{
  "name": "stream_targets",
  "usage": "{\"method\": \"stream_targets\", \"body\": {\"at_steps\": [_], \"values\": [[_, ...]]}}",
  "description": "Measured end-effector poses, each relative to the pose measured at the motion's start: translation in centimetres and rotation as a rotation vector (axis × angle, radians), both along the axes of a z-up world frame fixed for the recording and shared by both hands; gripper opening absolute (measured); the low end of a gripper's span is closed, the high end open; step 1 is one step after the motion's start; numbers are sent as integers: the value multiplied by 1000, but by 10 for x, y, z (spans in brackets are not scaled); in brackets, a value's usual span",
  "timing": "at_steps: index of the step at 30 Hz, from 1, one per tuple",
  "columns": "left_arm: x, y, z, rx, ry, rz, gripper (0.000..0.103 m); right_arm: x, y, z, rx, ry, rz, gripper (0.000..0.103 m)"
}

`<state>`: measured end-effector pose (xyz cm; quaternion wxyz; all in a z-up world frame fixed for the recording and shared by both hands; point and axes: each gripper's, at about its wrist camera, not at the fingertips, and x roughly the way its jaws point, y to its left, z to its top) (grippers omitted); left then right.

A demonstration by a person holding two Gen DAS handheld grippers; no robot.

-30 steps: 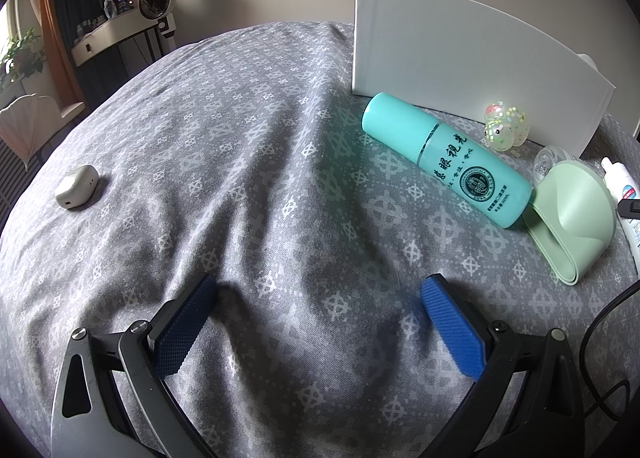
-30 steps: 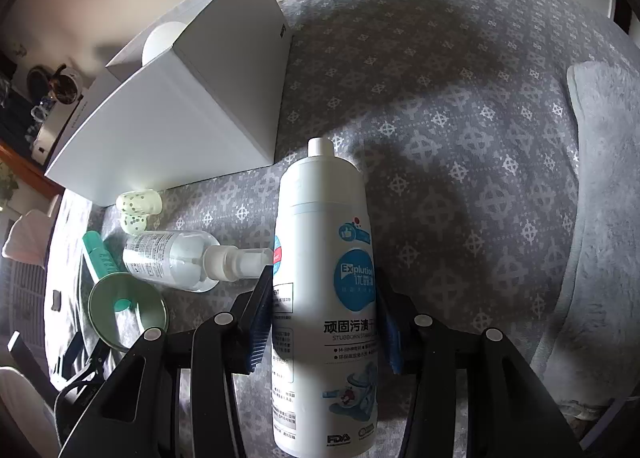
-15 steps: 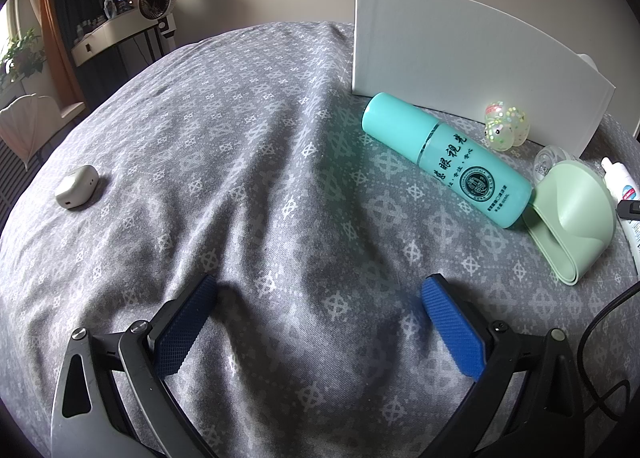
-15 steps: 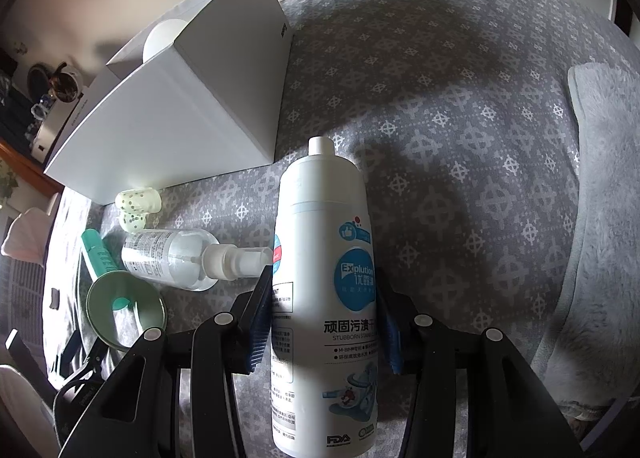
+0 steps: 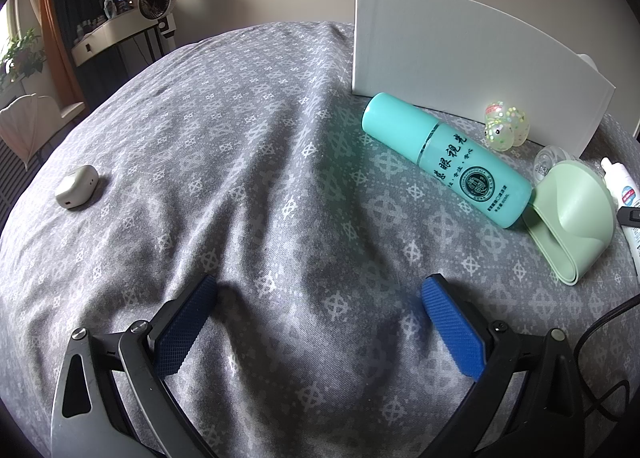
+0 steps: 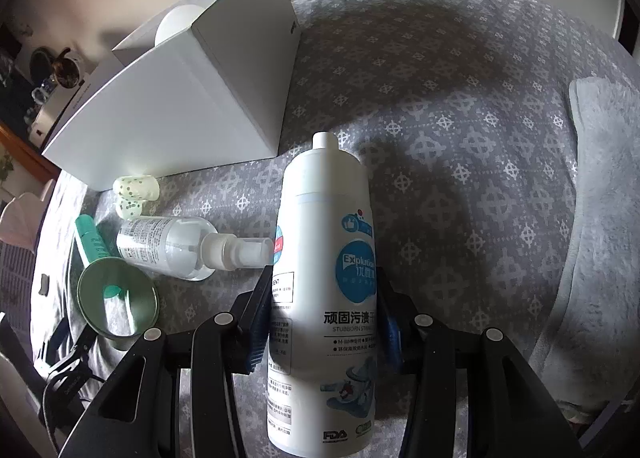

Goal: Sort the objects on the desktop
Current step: 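Lift the white blue-label bottle off the pile with the right tool, then lower the white bottle into the white box and open the right tool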

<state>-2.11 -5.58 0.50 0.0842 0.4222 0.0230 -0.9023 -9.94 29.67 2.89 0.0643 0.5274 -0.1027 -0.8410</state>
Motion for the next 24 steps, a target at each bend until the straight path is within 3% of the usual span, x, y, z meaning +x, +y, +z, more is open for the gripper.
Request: {"method": "stream_targets", "body": {"at_steps": [6,9,11,15,18,19,21,22,24], "values": [[0,0,0,0,0,0,103,11,-5,-2,48,8,28,46],[0,0,0,0,0,0,103,16,-13,-2,81,17,55,61],[0,0,0,0,0,0,103,19,-23,-3,116,19,82,78],[0,0,0,0,0,0,103,23,-46,-10,237,31,143,86],[0,0,0,0,0,0,103,23,-48,-12,248,42,145,86],[0,0,0,0,0,0,103,22,-45,-11,233,45,137,84],[0,0,0,0,0,0,103,23,-40,-8,213,57,107,65],[0,0,0,0,0,0,103,24,-32,-6,189,56,86,48],[0,0,0,0,0,0,103,27,-10,-1,47,45,33,43]]}}
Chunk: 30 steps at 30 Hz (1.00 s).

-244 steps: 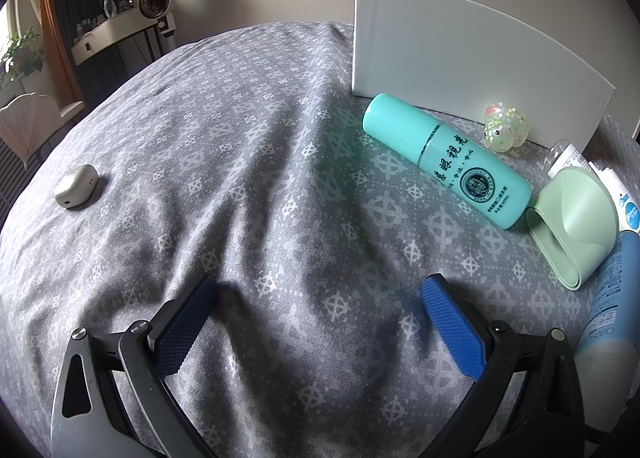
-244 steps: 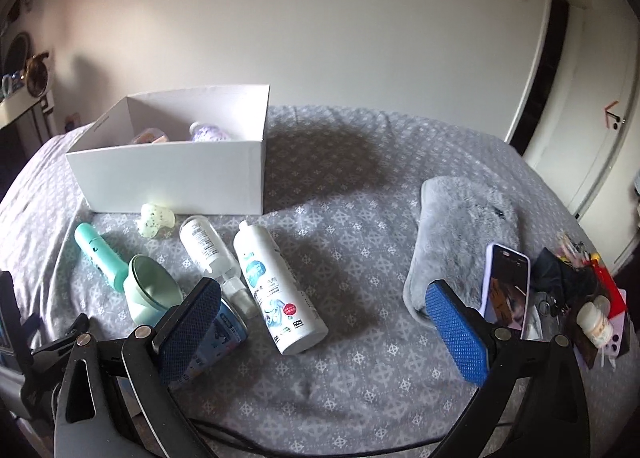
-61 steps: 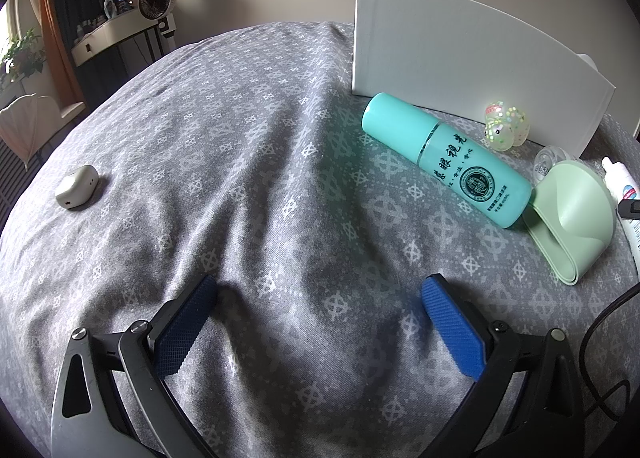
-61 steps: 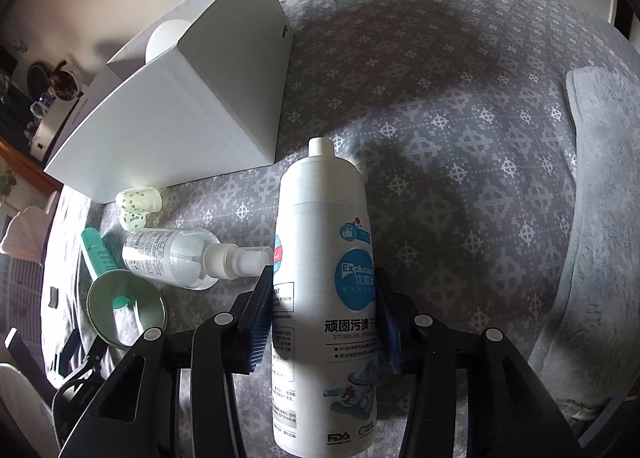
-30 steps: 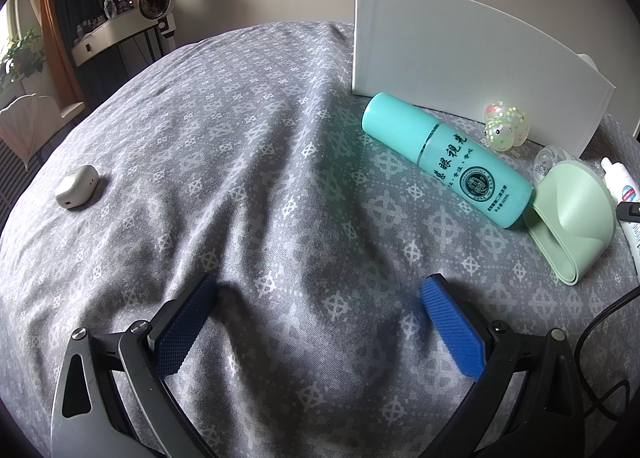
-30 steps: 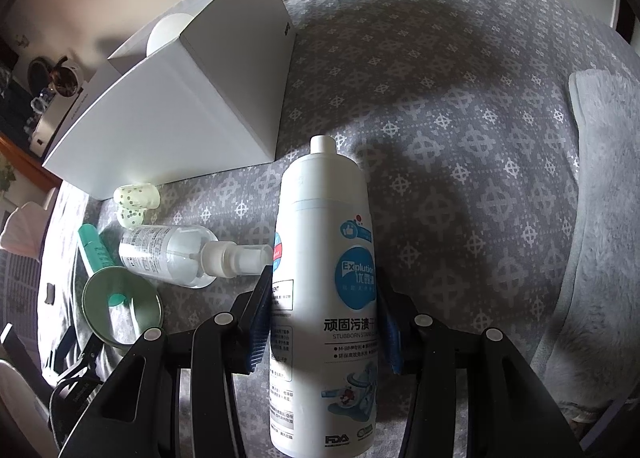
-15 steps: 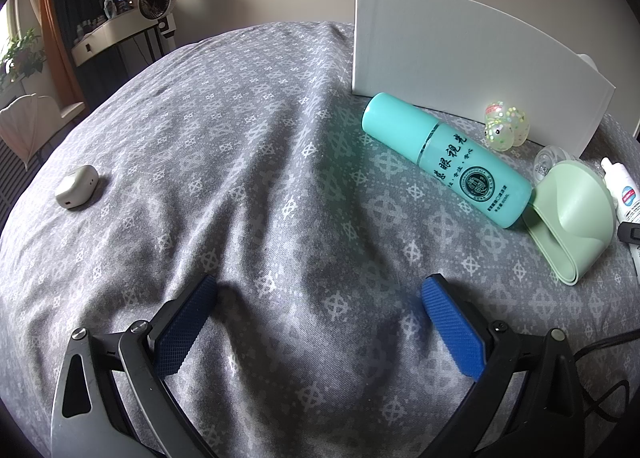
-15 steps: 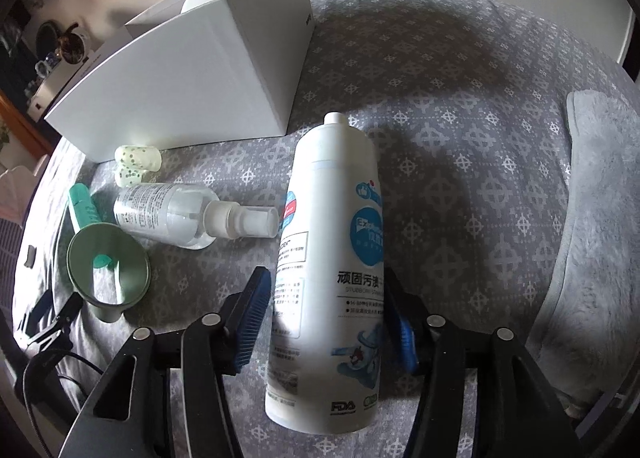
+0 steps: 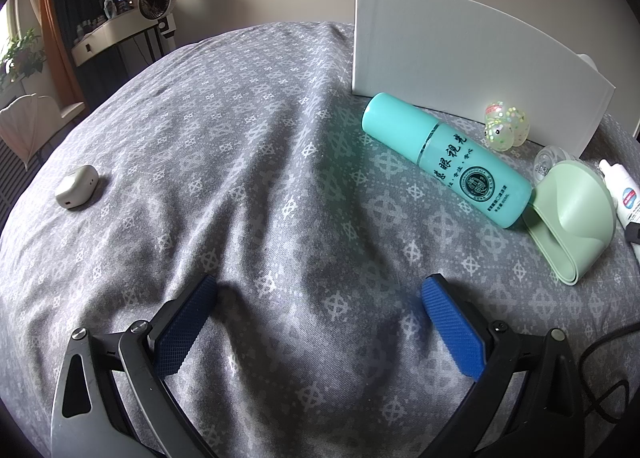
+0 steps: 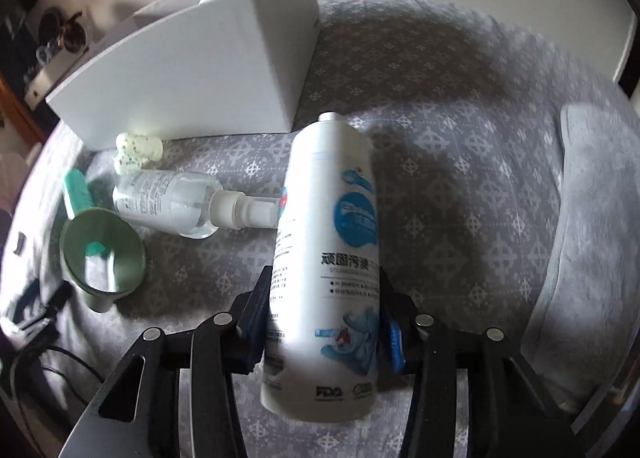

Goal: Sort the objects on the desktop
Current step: 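Lower the white bottle into the white box and open the right tool, then grasp the white barcode tube beside the mint cup with the right tool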

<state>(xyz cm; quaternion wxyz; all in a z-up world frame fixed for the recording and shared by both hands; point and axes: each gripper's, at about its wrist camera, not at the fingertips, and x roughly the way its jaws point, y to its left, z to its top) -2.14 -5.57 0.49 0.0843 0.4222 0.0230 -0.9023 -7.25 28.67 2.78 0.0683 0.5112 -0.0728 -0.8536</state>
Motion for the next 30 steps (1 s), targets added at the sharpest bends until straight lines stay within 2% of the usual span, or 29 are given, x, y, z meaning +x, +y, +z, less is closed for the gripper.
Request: {"method": "stream_targets", "body": {"at_steps": [3,8,14,17,19,20,21,22,26,28,30], "values": [[0,0,0,0,0,0,103,12,28,3,-188,0,-55,43],[0,0,0,0,0,0,103,24,34,17,-295,39,-72,43],[0,0,0,0,0,0,103,47,32,44,-458,138,-81,43],[0,0,0,0,0,0,103,57,30,67,-469,200,-87,43],[0,0,0,0,0,0,103,59,25,89,-512,255,-72,43],[0,0,0,0,0,0,103,56,23,100,-544,282,-67,31],[0,0,0,0,0,0,103,53,21,113,-582,312,-59,26],[0,0,0,0,0,0,103,44,18,126,-615,329,-56,25],[0,0,0,0,0,0,103,-4,-7,170,-605,356,-41,25],[0,0,0,0,0,0,103,-29,-29,182,-502,329,-38,25],[0,0,0,0,0,0,103,-32,-49,184,-414,318,5,26]]}}
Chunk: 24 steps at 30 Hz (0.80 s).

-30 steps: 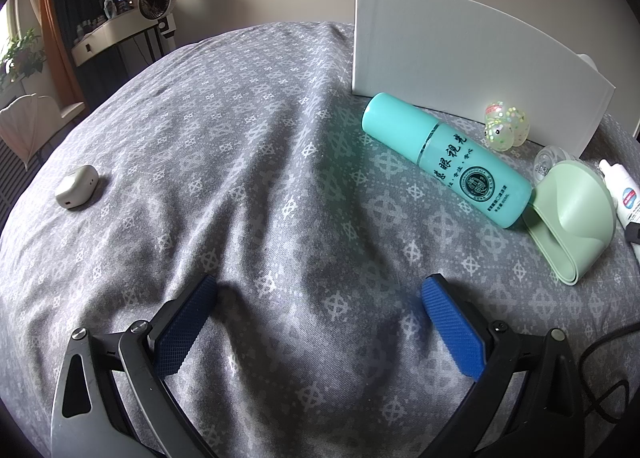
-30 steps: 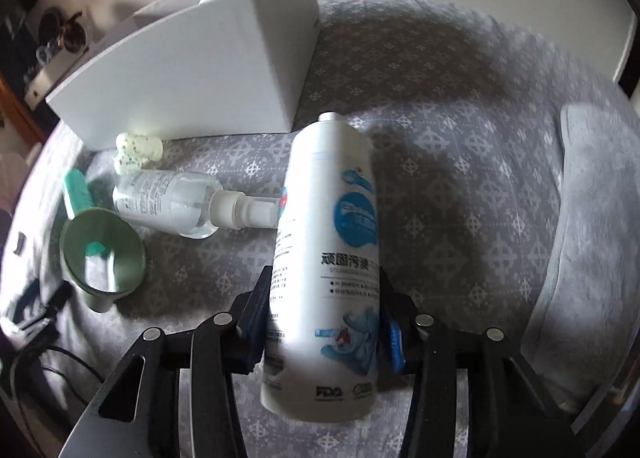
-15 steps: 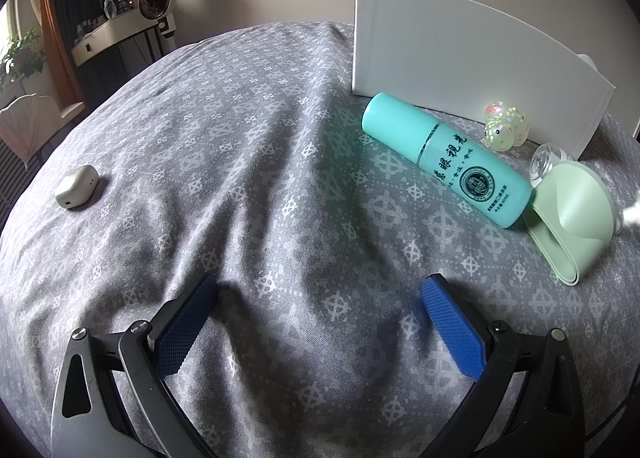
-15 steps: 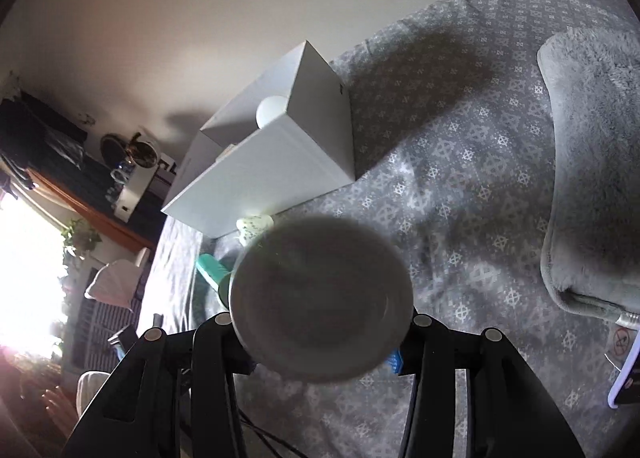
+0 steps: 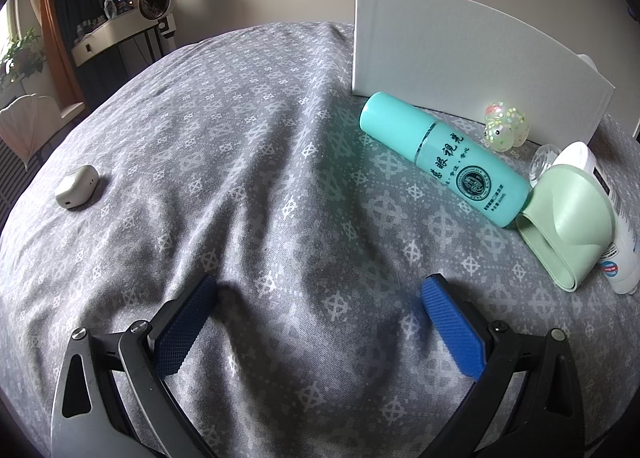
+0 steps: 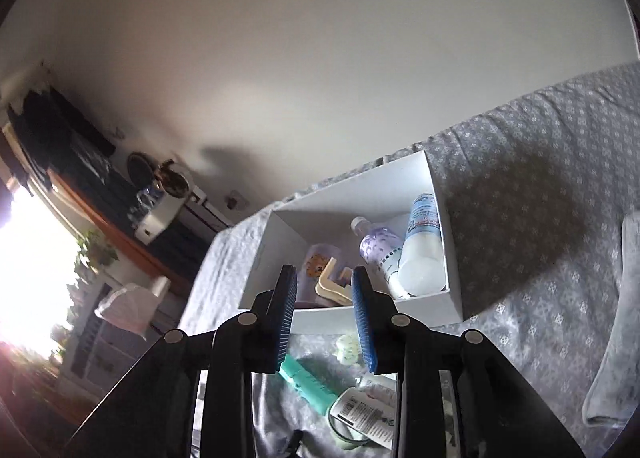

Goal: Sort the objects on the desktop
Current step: 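Grasp the white barcode tube beside the mint cup with the right tool, then carry the white tube into the white box and open the right tool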

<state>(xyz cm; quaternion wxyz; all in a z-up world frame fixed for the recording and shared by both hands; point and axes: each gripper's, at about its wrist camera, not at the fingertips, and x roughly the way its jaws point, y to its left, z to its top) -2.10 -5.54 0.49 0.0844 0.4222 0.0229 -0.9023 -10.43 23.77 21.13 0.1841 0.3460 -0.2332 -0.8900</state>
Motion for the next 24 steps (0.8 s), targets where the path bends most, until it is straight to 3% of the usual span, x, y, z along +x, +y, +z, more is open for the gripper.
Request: {"method": "stream_targets", "body": {"at_steps": [1,2,4,6,9,12,15,16,17,21,24], "values": [[0,0,0,0,0,0,103,6,-13,-5,70,6,36,34],[0,0,0,0,0,0,103,14,-25,-16,153,5,67,55],[0,0,0,0,0,0,103,37,-44,-51,344,-38,105,83],[0,0,0,0,0,0,103,55,-55,-91,498,-130,148,83],[0,0,0,0,0,0,103,74,-61,-133,618,-205,197,83],[0,0,0,0,0,0,103,69,-74,-153,716,-210,235,83],[0,0,0,0,0,0,103,56,-106,-169,941,-158,254,83],[0,0,0,0,0,0,103,51,-116,-177,995,-153,268,80],[0,0,0,0,0,0,103,50,-122,-183,1029,-146,281,69],[0,0,0,0,0,0,103,53,-125,-185,1049,-129,260,50],[0,0,0,0,0,0,103,62,-97,-167,931,-146,182,44]]}}
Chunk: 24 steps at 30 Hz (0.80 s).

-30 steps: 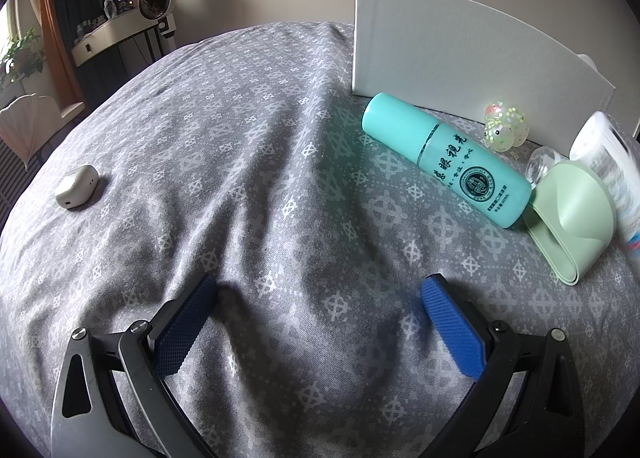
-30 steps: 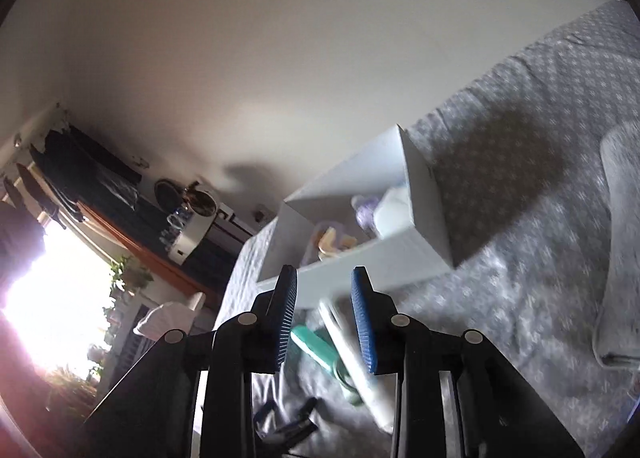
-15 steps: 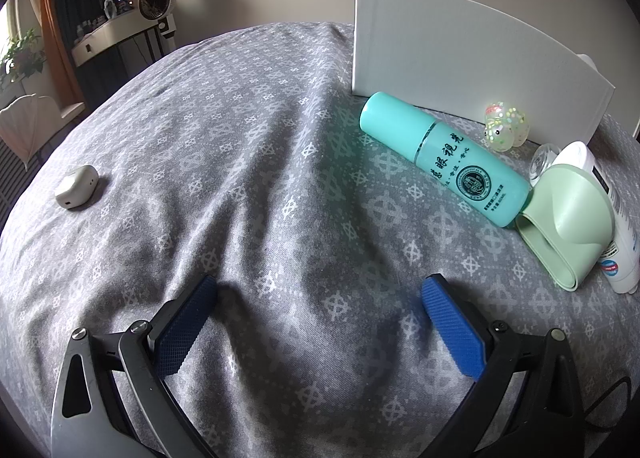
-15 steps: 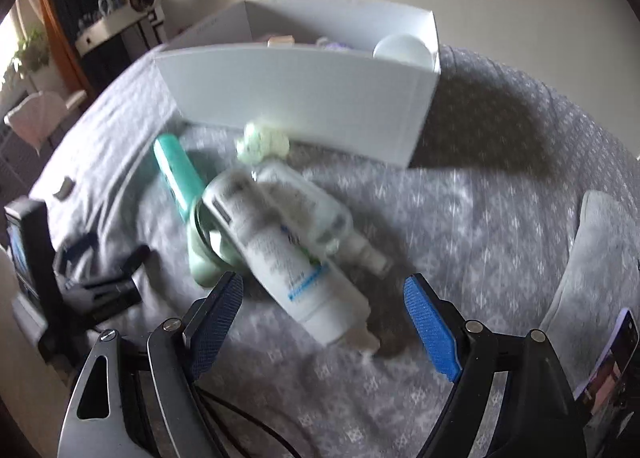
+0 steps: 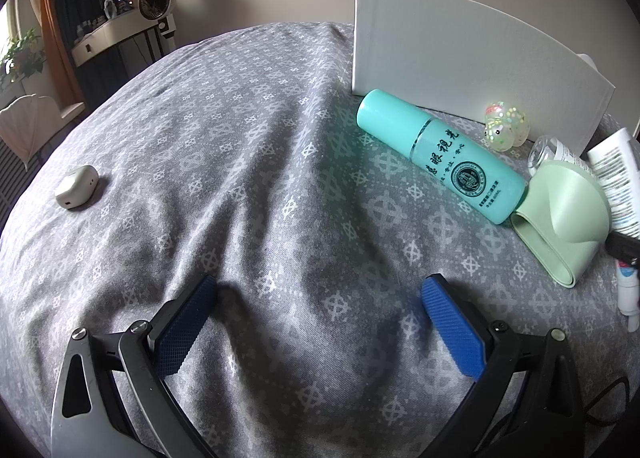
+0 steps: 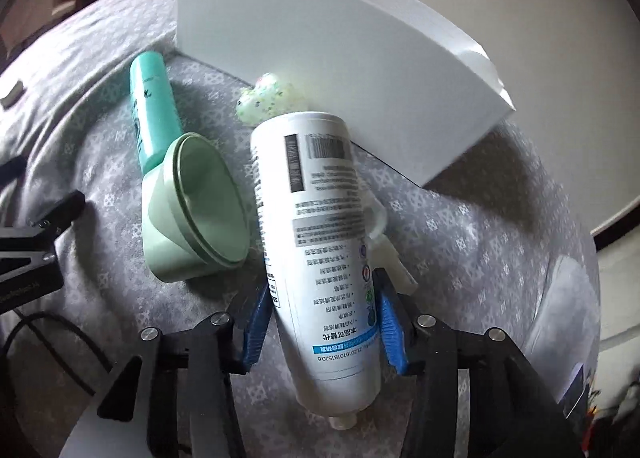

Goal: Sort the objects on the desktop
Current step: 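Carry the white tube into the white box and open the right tool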

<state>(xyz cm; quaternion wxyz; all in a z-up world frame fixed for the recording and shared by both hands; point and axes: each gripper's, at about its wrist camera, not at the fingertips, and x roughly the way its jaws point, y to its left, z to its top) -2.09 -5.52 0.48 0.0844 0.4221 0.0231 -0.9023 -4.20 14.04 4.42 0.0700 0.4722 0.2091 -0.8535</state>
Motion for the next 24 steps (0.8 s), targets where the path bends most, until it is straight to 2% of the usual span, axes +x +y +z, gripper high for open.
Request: {"method": "stream_targets", "body": {"at_steps": [3,7,12,18,20,24], "values": [[0,0,0,0,0,0,103,5,35,22,-147,9,-90,43],[0,0,0,0,0,0,103,8,68,62,-295,89,-165,43],[0,0,0,0,0,0,103,0,64,124,-454,210,-209,43],[0,0,0,0,0,0,103,-66,65,169,-740,295,-269,43],[0,0,0,0,0,0,103,-96,68,172,-827,297,-304,43],[0,0,0,0,0,0,103,-151,64,161,-895,248,-371,43]]}}
